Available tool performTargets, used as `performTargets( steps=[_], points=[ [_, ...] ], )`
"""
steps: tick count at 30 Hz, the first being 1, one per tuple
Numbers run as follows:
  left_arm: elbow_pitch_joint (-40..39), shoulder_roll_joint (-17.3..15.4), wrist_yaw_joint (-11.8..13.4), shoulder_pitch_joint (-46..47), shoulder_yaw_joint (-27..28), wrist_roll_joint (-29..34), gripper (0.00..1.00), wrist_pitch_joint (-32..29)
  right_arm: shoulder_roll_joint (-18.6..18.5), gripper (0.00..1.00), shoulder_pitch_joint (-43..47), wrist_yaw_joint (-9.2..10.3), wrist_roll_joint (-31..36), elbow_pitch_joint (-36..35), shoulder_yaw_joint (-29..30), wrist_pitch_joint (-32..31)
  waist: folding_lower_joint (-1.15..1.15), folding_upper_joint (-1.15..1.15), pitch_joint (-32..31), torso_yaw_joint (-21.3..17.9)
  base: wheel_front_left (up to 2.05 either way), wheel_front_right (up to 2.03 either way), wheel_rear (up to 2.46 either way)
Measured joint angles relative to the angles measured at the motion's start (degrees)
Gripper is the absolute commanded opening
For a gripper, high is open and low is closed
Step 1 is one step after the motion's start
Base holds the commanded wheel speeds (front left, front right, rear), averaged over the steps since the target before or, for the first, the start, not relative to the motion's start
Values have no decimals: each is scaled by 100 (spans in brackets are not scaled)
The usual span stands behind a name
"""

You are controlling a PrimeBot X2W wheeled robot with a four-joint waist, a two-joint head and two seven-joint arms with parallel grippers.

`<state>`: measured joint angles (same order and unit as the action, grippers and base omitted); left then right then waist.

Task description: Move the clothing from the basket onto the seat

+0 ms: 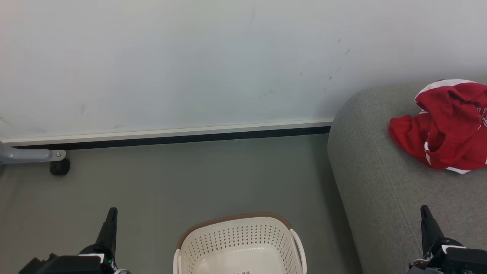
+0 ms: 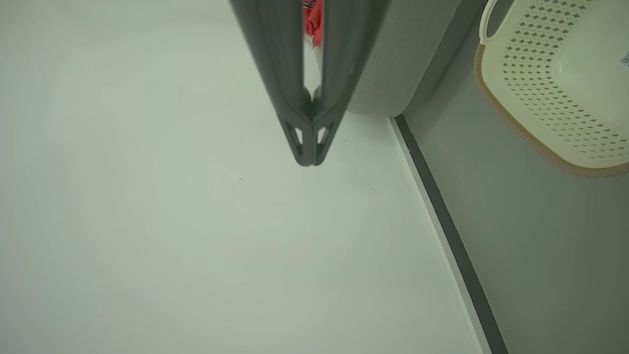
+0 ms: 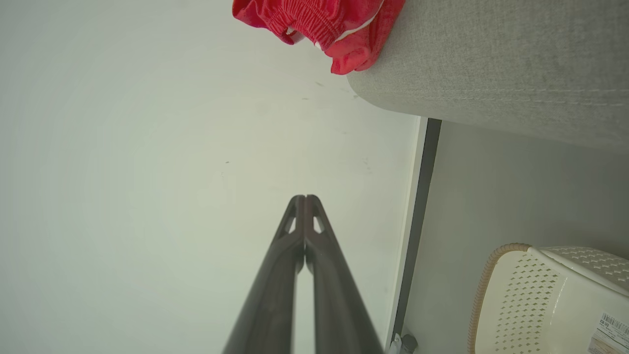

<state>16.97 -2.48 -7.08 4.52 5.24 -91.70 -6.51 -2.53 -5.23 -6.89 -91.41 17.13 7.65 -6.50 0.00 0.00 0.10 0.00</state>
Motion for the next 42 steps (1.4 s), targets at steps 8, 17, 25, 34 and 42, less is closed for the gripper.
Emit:
performTargets(
  steps=[8,17,25,34,42],
  points=[
    [0,1,0,1,-1,0,0,0,1,0,0,0,0,0,0,0,0,0,0,0,0,0,0],
    [0,1,0,1,-1,0,0,0,1,0,0,0,0,0,0,0,0,0,0,0,0,0,0],
    [1,1,0,1,-1,0,0,0,1,0,0,0,-1,0,-1,0,0,0,0,0,0,0,0],
    [1,1,0,1,-1,0,0,0,1,0,0,0,-1,0,-1,0,0,0,0,0,0,0,0],
    [1,1,0,1,-1,0,0,0,1,0,0,0,-1,0,-1,0,0,0,0,0,0,0,0]
  ],
)
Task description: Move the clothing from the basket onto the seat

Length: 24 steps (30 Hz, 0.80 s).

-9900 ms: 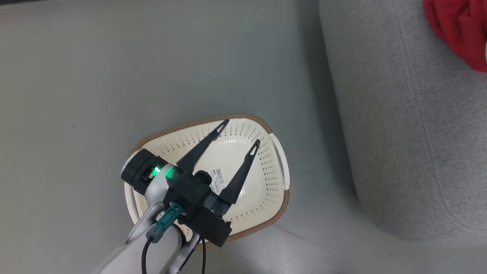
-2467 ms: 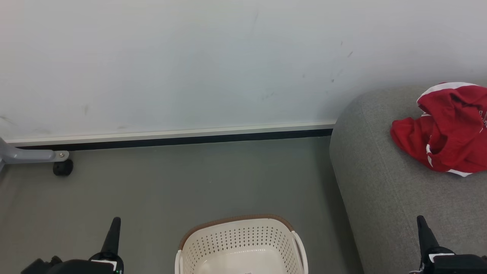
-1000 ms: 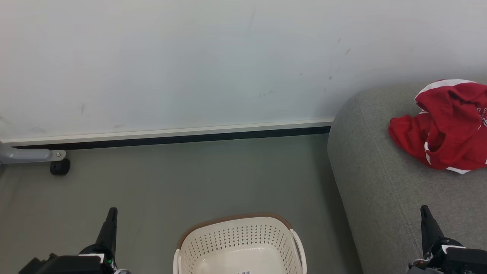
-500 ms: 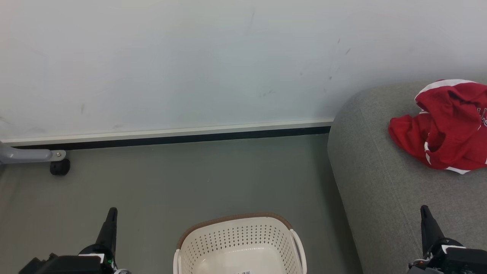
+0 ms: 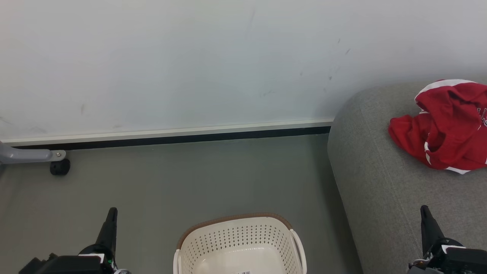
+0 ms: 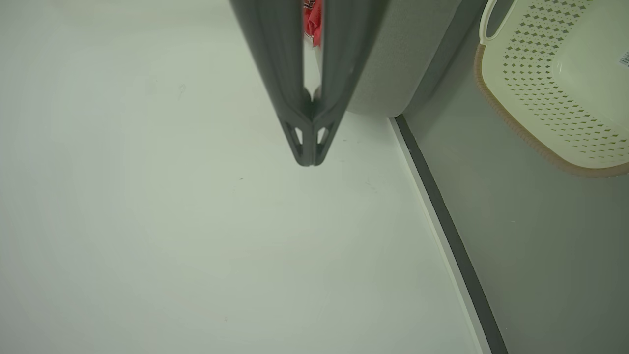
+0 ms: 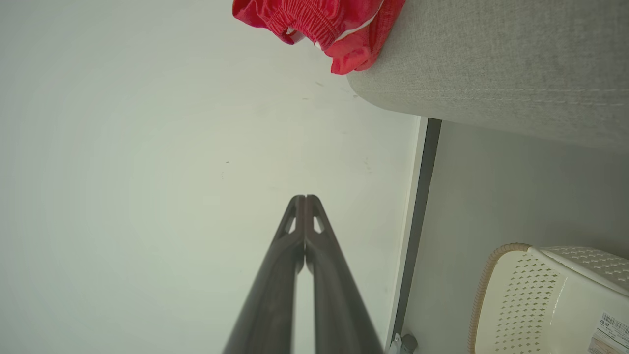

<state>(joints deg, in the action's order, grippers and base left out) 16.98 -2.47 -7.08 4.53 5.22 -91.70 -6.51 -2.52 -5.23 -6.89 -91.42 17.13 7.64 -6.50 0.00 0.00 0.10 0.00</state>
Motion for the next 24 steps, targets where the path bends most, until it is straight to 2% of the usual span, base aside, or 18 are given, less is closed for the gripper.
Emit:
performTargets(
  steps=[24],
  points=[
    [-1,0,0,0,-1,0,0,0,1,0,0,0,0,0,0,1,0,0,0,0,0,0,0]
  ],
)
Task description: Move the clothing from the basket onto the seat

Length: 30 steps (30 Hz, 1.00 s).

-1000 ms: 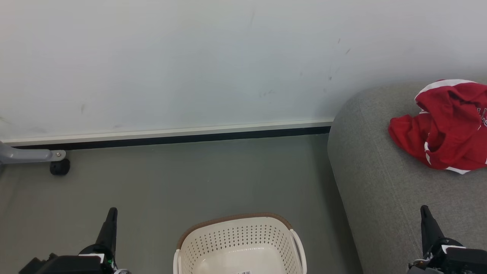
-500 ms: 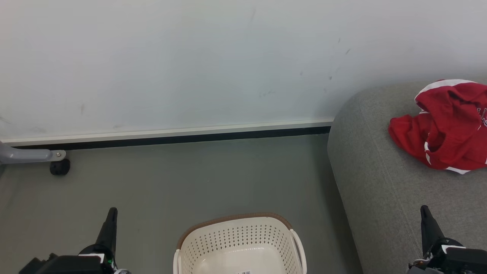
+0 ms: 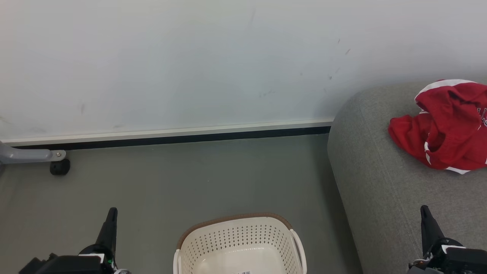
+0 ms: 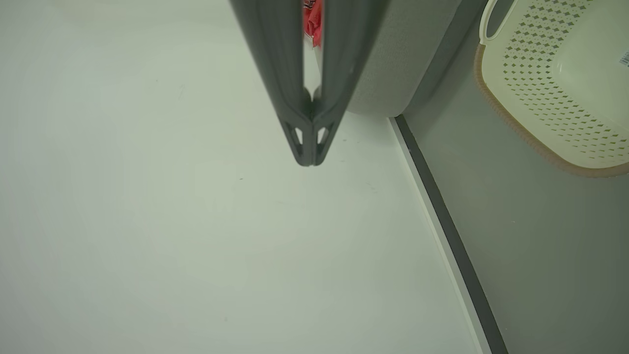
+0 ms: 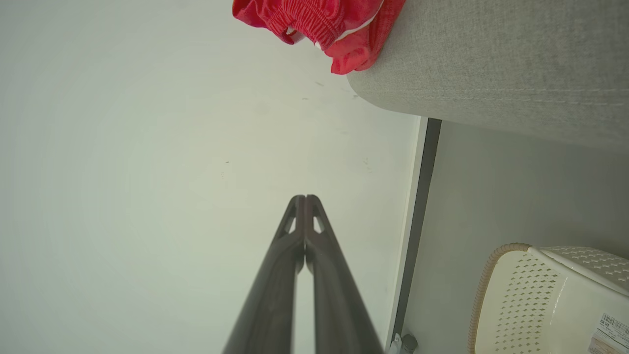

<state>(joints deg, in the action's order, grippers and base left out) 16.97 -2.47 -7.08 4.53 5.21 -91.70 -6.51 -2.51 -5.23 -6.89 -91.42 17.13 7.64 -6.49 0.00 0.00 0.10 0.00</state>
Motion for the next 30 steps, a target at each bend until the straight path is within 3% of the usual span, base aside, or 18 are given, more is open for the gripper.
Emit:
performTargets(
  steps=[30],
  points=[
    [-1,0,0,0,0,-1,0,0,0,0,0,-1,0,-2,0,0,0,0,1,0,0,0,0]
  ],
)
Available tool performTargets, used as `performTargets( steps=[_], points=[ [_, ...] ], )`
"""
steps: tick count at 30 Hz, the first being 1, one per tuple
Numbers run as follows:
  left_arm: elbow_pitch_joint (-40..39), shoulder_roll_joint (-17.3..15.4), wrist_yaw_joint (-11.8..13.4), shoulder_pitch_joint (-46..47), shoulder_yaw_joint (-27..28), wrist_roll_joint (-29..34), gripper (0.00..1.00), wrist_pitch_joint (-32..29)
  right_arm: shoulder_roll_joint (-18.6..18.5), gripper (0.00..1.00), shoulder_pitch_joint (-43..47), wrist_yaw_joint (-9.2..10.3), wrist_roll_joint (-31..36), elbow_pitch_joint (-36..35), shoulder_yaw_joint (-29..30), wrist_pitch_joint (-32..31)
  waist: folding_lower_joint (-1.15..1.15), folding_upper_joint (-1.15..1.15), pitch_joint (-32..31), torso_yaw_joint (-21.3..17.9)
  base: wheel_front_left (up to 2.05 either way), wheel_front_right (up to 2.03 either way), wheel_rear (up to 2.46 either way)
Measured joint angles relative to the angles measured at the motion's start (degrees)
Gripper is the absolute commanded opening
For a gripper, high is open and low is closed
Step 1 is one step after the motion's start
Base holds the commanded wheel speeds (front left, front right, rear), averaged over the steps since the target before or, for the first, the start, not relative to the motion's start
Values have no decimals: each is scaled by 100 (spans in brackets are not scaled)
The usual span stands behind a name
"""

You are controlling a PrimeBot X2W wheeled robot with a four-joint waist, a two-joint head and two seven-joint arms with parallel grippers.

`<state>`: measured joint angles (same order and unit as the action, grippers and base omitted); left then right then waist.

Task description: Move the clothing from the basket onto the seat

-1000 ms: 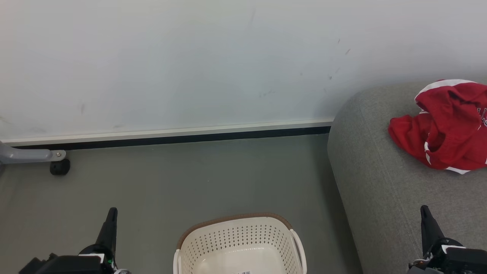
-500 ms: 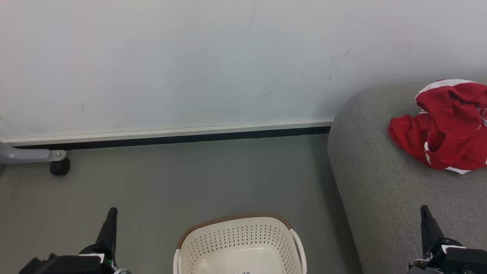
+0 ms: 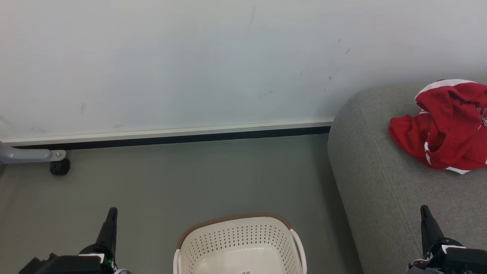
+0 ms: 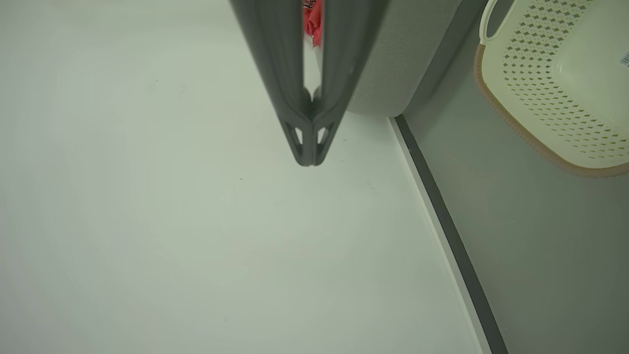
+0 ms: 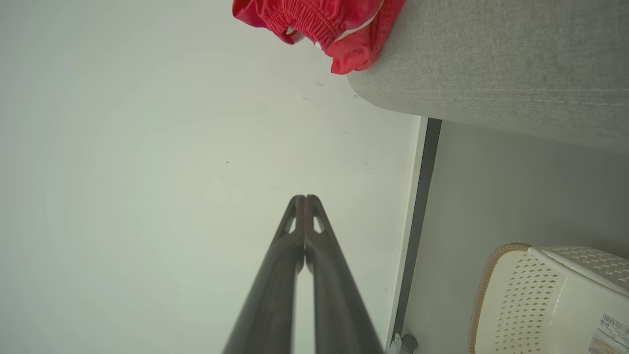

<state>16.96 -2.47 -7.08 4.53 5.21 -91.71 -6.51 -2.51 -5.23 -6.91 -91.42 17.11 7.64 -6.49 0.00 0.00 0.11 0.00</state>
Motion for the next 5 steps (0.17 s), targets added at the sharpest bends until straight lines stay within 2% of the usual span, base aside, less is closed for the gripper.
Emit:
performTargets(
  steps=[5],
  points=[
    [0,0,0,0,0,0,0,0,0,0,0,0,0,0,0,0,0,0,0,0,0,0,0]
  ],
)
